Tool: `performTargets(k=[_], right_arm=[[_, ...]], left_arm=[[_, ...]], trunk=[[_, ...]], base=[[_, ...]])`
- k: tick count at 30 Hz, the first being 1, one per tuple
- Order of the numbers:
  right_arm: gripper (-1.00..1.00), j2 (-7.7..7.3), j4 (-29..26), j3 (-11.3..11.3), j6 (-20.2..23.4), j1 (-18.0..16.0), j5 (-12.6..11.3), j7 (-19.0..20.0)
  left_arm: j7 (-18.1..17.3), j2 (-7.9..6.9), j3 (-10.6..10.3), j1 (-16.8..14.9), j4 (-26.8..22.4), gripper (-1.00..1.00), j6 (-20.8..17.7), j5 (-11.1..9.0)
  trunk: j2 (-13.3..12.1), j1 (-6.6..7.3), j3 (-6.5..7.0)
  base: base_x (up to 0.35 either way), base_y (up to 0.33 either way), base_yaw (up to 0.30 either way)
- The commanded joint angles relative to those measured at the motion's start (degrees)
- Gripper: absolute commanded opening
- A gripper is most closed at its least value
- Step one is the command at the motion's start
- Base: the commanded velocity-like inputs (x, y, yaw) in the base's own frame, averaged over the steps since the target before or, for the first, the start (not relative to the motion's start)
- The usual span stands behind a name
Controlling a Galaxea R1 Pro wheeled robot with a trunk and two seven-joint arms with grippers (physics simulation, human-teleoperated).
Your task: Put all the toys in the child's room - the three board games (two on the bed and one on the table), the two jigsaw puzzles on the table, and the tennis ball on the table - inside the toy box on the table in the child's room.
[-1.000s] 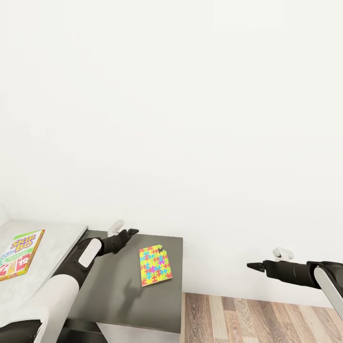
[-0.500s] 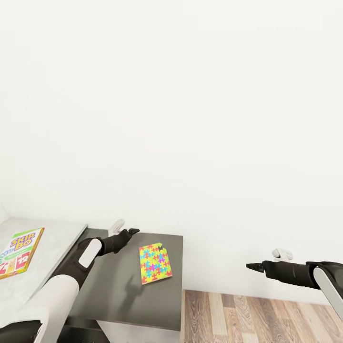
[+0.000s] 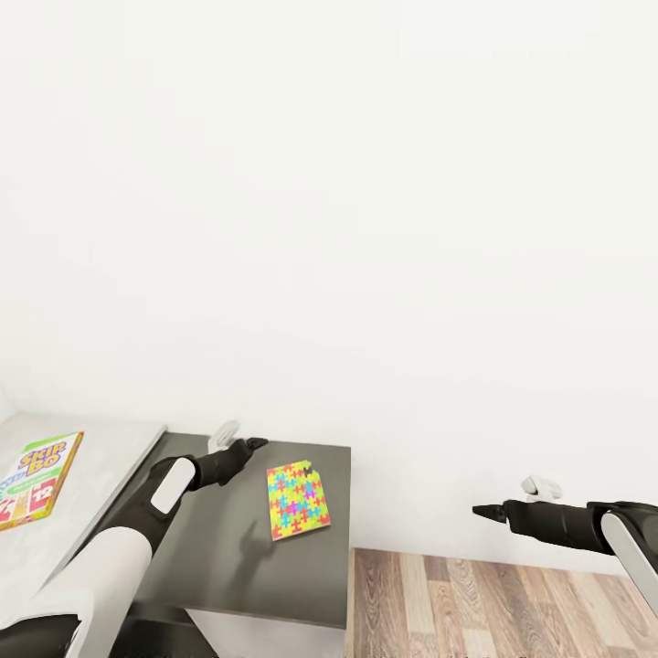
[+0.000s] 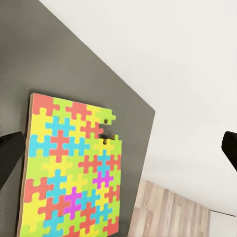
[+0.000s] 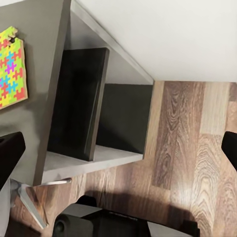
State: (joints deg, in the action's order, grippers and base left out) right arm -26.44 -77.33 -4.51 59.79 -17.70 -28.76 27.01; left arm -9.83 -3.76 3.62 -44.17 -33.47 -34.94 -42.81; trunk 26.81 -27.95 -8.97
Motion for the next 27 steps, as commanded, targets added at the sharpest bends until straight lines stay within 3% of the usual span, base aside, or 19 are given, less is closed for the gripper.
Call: performTargets(k=[1, 27], right_arm=[[1.0, 0.0, -0.02, -0.09, 0.21, -0.06, 0.49, 0.59], [1.0, -0.02, -0.09, -0.07, 0.21, -0.06, 0.39, 0.66]], left_arm=[[-0.16, 0.02, 0.27, -0.05, -0.01, 1.0, -0.39, -0.01], [0.37, 0.15, 0.29, -0.53, 0.52, 1.0, -0.37, -0.02]], trunk=[[0.12, -0.03, -0.21], [0.12, -0.03, -2.63]], base=[[0.0, 0.0, 0.0], [0.0, 0.0, 0.0]])
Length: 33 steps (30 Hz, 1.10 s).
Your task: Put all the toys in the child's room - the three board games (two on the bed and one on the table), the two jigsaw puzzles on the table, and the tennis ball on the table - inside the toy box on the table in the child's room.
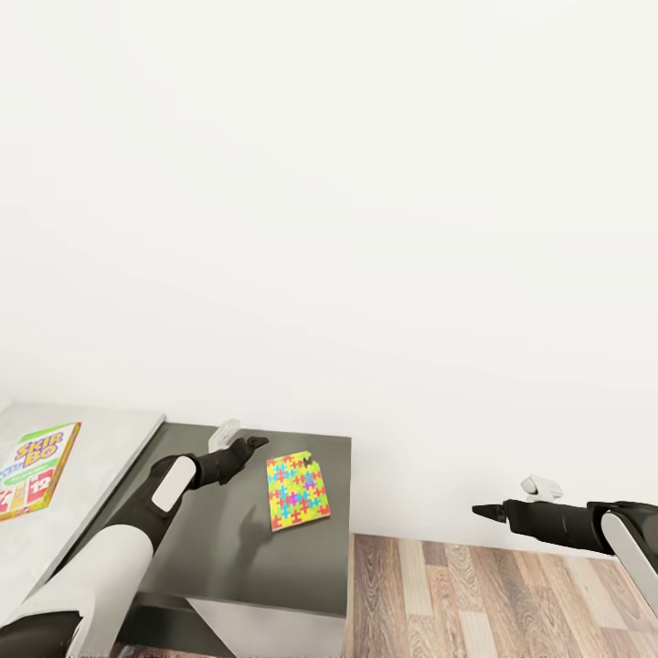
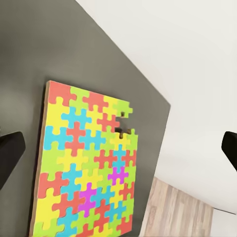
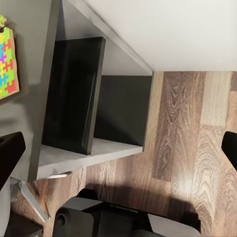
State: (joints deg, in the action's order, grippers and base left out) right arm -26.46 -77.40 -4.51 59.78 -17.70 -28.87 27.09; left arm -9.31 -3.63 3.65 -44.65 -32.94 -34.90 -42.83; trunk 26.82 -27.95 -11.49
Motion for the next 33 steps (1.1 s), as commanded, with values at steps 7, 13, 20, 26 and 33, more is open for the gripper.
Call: performTargets(k=[7, 13, 20, 26, 33], right_arm=[[1.0, -0.16, -0.24, -0.12, 0.22, -0.04, 0.49, 0.65], [1.0, -0.31, -0.32, -0.19, 0.22, -0.03, 0.48, 0.67], [1.0, -0.29, -0.36, -0.32, 0.22, -0.02, 0.48, 0.68], [1.0, -0.27, -0.37, -0.38, 0.22, 0.01, 0.48, 0.68], [1.0, -0.22, -0.38, -0.4, 0.22, 0.02, 0.44, 0.68]], left_arm=[[-0.01, 0.07, 0.25, -1.56, 0.04, 1.0, -0.84, 0.01], [-0.16, 0.11, 0.28, -2.47, -0.03, 1.0, -1.35, -0.06], [-0.1, 0.17, 0.29, -2.84, -0.07, 1.0, -1.84, 0.01], [-0.1, -0.01, 0.35, -2.92, -0.06, 1.0, -2.03, -0.02], [0.02, -0.09, 0.33, -2.93, -0.01, 1.0, -2.07, 0.06]], trunk=[[0.11, -0.03, -0.76], [0.11, -0.03, -1.32], [0.11, -0.03, -1.98], [0.11, -0.03, -2.54], [0.11, -0.03, -3.19]], base=[[0.0, 0.0, 0.0], [0.0, 0.0, 0.0], [0.0, 0.0, 0.0], [0.0, 0.0, 0.0], [0.0, 0.0, 0.0]])
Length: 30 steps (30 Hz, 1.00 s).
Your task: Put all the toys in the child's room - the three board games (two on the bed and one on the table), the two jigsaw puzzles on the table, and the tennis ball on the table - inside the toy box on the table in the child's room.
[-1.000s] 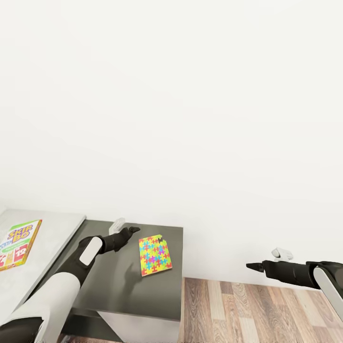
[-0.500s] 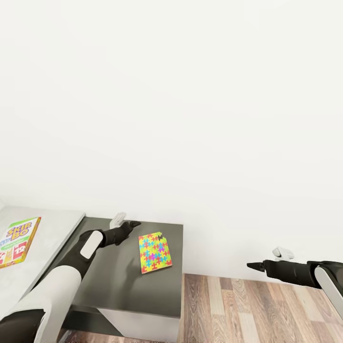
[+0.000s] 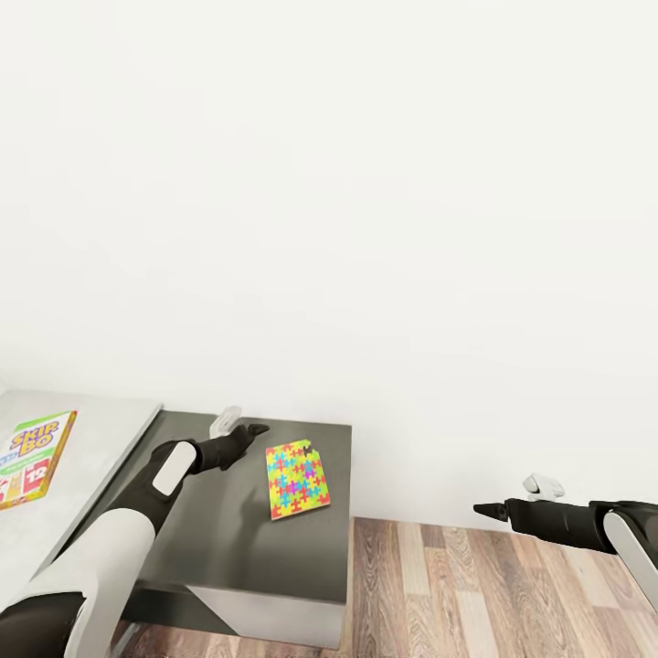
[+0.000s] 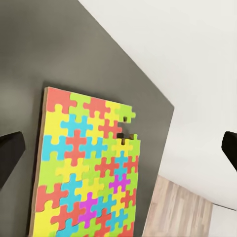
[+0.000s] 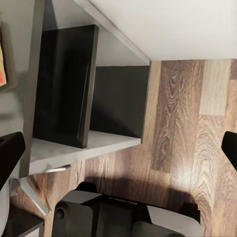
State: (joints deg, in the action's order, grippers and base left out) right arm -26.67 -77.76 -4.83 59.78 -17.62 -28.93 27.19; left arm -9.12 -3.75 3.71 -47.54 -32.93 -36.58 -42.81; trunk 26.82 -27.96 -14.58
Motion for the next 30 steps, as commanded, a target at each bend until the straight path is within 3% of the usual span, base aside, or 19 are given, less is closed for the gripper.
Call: performTargets(k=[1, 30], right_arm=[[1.0, 0.01, -0.02, -0.07, 0.22, -0.05, 0.51, 0.59], [1.0, -0.01, -0.02, -0.09, 0.22, -0.04, 0.47, 0.59]], left_arm=[[-0.12, 0.02, 0.26, -0.04, 0.0, 1.0, -0.42, 0.07], [0.1, 0.05, 0.32, -0.01, 0.22, 1.0, -0.42, 0.18]], trunk=[[0.11, -0.02, -0.2], [0.11, -0.02, -2.9]], base=[[0.0, 0.0, 0.0], [0.0, 0.0, 0.0]])
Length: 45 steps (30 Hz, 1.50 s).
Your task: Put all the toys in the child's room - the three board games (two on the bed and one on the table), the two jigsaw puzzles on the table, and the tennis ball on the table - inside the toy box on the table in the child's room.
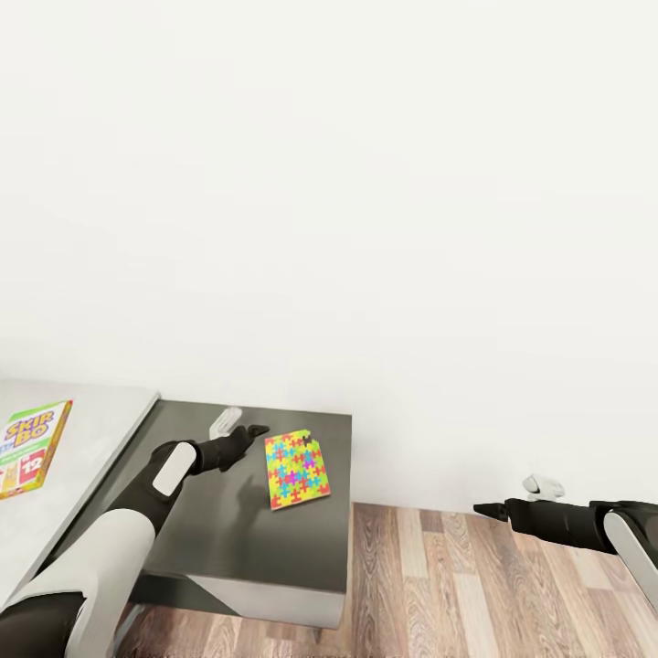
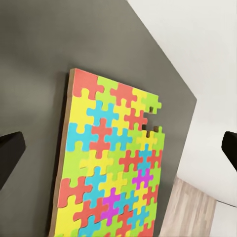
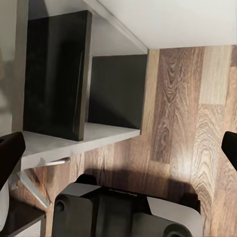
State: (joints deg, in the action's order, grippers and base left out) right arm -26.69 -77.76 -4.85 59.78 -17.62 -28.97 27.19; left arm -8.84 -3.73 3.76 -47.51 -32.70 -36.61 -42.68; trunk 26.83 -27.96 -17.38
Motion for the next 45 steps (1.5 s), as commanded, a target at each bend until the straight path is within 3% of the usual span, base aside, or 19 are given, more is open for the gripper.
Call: performTargets(k=[1, 34, 45], right_arm=[[1.0, 0.0, -0.02, -0.07, 0.22, -0.05, 0.5, 0.59], [1.0, 0.06, -0.83, -0.01, 0.22, -0.05, 0.49, 0.59], [1.0, -0.01, -1.1, -0.01, 0.22, -0.05, 0.51, 0.64]], left_arm=[[-0.17, 0.03, 0.27, -0.04, -0.01, 1.0, -0.39, 0.05], [-0.17, 0.04, 0.26, -0.04, 0.01, 1.0, -0.3, 0.05], [-0.16, 0.09, 0.24, -0.04, 0.01, 1.0, -0.3, 0.05]], trunk=[[0.1, -0.02, -0.19], [0.1, -0.02, -3.26], [0.1, -0.02, -3.71]], base=[[0.0, 0.0, 0.0], [0.0, 0.0, 0.0], [0.0, 0.0, 0.0]])
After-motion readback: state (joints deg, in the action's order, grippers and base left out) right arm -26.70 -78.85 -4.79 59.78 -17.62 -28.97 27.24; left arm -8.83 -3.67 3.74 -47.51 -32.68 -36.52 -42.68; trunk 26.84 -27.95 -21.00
